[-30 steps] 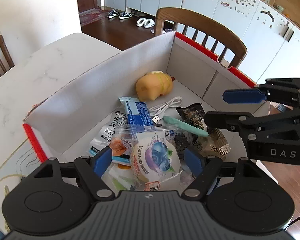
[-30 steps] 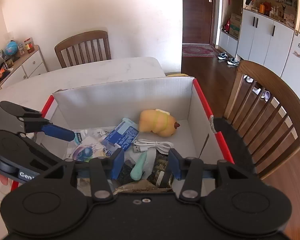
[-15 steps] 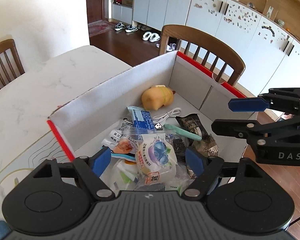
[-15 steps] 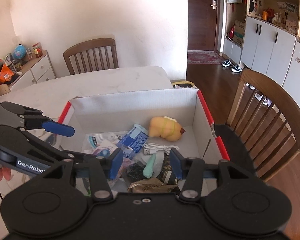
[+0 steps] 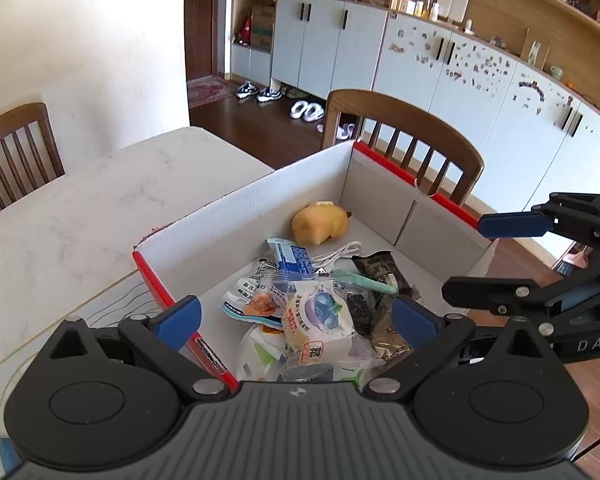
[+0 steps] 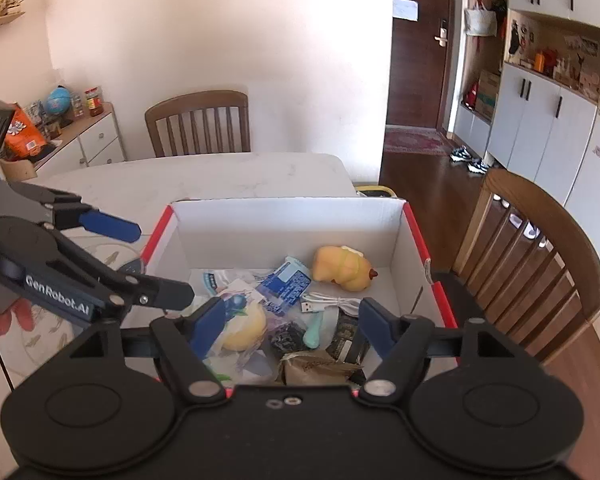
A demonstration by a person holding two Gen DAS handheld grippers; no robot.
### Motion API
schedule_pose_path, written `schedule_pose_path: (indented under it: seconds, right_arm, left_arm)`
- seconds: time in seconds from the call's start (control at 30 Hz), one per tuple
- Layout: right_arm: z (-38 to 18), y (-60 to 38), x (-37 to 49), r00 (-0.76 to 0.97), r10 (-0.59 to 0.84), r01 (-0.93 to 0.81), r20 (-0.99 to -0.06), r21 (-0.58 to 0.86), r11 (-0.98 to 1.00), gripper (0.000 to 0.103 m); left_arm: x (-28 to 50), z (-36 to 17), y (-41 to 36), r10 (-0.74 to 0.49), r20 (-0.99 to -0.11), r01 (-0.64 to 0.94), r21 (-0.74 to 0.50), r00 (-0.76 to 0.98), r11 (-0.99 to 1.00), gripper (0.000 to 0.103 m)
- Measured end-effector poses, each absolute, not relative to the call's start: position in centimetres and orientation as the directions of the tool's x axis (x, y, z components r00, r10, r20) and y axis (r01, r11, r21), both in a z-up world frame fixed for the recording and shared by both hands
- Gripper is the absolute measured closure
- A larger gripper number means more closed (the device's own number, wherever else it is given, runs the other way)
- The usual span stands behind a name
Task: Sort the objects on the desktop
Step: 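Withdraw both tools up and away from the box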
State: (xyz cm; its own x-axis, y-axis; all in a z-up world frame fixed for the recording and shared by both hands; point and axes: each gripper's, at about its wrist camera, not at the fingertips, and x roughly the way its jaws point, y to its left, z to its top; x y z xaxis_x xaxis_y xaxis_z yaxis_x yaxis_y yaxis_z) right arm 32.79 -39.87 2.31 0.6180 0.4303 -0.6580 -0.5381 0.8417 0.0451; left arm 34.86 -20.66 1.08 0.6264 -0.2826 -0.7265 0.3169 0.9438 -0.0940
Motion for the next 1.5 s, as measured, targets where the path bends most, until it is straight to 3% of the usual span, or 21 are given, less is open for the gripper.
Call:
schedule_pose_path:
  seconds: [0.4,1.5]
  right_arm:
    - [3.1,-39.7,30.5,0.619,0.448,-0.55,-0.645,0.051,0.833,0.025]
    - [4.3,-39.8,26.0,0.627,0.456,-0.531,-0.632,0.082,0.844,0.025]
  left_arm:
    - [30.7,3.0,-19.5,-0.255,-0.685,0.276,-0.081,0.683,0.958,0.001]
    - [24.2,4.6,-19.1,-0.233,-0.695,0.204,-0.127,0.68,0.971,0.001]
